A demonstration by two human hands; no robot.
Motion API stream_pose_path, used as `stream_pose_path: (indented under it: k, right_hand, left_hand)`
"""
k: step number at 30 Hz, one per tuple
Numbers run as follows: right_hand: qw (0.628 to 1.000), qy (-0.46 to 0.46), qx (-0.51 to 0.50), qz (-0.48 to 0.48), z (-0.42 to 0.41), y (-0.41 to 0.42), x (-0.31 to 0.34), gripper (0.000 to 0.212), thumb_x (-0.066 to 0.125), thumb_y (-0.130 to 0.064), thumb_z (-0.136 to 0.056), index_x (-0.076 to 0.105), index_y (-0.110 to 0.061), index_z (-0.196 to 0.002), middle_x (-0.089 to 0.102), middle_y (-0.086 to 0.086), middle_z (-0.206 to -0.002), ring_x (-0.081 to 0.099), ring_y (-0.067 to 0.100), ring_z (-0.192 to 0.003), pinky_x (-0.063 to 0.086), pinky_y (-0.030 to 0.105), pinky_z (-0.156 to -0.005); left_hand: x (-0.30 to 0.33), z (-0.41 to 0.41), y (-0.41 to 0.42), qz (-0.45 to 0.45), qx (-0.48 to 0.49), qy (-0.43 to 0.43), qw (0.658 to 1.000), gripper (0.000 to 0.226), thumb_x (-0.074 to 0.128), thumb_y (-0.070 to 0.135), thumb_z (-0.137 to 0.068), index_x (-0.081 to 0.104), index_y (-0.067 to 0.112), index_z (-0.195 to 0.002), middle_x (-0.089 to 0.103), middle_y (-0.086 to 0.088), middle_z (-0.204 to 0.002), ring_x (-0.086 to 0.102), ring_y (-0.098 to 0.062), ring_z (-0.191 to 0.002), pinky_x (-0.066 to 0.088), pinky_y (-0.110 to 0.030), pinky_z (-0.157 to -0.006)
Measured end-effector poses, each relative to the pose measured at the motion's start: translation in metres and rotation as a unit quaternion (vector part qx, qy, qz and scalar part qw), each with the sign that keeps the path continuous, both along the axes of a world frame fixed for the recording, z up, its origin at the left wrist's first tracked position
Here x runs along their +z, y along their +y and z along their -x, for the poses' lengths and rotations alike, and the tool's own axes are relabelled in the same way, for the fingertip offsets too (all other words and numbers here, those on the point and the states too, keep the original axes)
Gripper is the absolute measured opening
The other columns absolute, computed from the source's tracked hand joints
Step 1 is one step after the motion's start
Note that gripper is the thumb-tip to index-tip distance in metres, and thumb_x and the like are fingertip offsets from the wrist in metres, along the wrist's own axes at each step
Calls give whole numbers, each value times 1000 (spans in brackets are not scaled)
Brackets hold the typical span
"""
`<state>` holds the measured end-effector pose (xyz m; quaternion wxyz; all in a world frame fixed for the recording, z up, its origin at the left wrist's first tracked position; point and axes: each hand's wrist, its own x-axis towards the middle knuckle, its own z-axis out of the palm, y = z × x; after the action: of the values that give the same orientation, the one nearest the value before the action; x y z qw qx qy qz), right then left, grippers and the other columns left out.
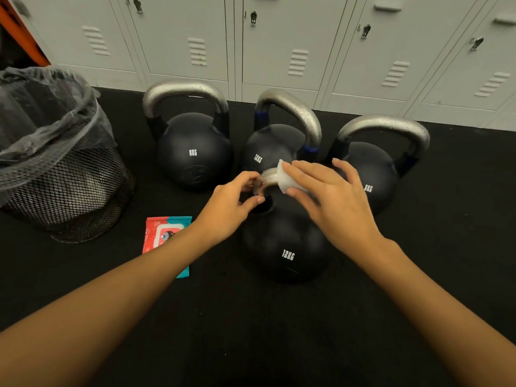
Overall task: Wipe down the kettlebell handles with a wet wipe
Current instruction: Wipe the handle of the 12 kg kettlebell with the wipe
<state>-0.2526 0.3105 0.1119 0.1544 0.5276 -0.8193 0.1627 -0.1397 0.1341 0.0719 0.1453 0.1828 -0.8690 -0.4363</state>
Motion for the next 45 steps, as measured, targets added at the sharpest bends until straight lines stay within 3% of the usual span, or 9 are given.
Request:
stream_pose_path:
  k: [11, 16, 19, 25, 28, 34, 40, 43, 45]
  right_hand:
    - [986, -160, -8, -45, 16, -11, 24, 38, 42, -47, -101, 63, -32, -129, 69, -9, -122, 59, 12, -118, 18, 29, -113]
    - [960, -209, -45, -181, 17, -50, 49, 45, 42, -42, -101, 65, -15, -74, 61, 7, -70, 58, 29, -79, 41, 39, -77]
    - [924, -291, -42, -243, 24, -76, 55, 46, 45, -39, -99, 57, -6, -71, 56, 8, -70, 53, 25, -74, 41, 40, -70]
    - [907, -277, -26, -315, 24, -91, 63, 38, 46, -40, -99, 62, -14, -77, 56, 3, -75, 55, 24, -84, 44, 37, -80]
    - [910, -299, -4, -287, 26, -73, 67, 39, 48, -41, -99, 72, -12, -88, 69, 7, -92, 62, 25, -94, 48, 40, -92]
    - [902, -363, 12, -235, 36, -34, 79, 29, 55, -48, -95, 67, -43, -121, 60, -33, -121, 52, -3, -120, 38, 25, -107]
    - [908, -399, -14, -126, 27, -24, 66, 47, 46, -40, -101, 37, -41, -147, 61, -10, -133, 47, 10, -130, 33, 29, -111]
    - [874, -484, -33, 0, 28, -19, 57, 42, 50, -28, -99, 40, -39, -139, 71, -8, -112, 62, 10, -113, 47, 32, -98]
    - [837, -536, -52, 98, 26, -15, 52, 37, 48, -16, -99, 45, -33, -132, 73, -11, -91, 68, 2, -89, 51, 17, -67]
  left_hand:
    - [0, -1, -1, -14, 4, -5, 1000, 47, 64, 19, -90, 48, 24, -134, 58, 3, -129, 51, -8, -122, 47, -24, -93]
    - [2, -1, 1, -30, 3, -7, 1000, 49, 65, 19, -89, 47, 23, -135, 57, 3, -131, 50, -8, -124, 47, -28, -99]
    - [3, -1, -6, -67, -11, -20, 998, 53, 68, 19, -86, 47, 21, -135, 57, 3, -132, 54, -8, -120, 46, -33, -102]
    - [-4, -18, -23, -67, 12, -85, 994, 54, 68, 24, -87, 45, 21, -136, 52, 1, -133, 61, -3, -90, 49, -15, -73]
    - [-4, -23, -27, -50, 15, -81, 995, 41, 60, 26, -92, 50, 19, -131, 59, 1, -123, 60, -3, -91, 47, -13, -70]
    - [9, -7, -26, -40, 95, 15, 995, 20, 54, 25, -97, 62, 17, -113, 67, 3, -99, 63, -6, -87, 45, -8, -72]
    - [38, 14, 3, 58, 80, 165, 981, 24, 43, 13, -100, 61, 11, -116, 63, -2, -111, 57, -11, -104, 44, -22, -91]
    - [53, 33, 25, 106, 11, 175, 979, 29, 40, 14, -101, 58, 8, -123, 59, -6, -120, 55, -17, -110, 43, -31, -97]
    - [58, 48, 39, 135, -55, 127, 981, 32, 38, 22, -102, 56, 10, -125, 58, -7, -123, 56, -21, -111, 44, -41, -95]
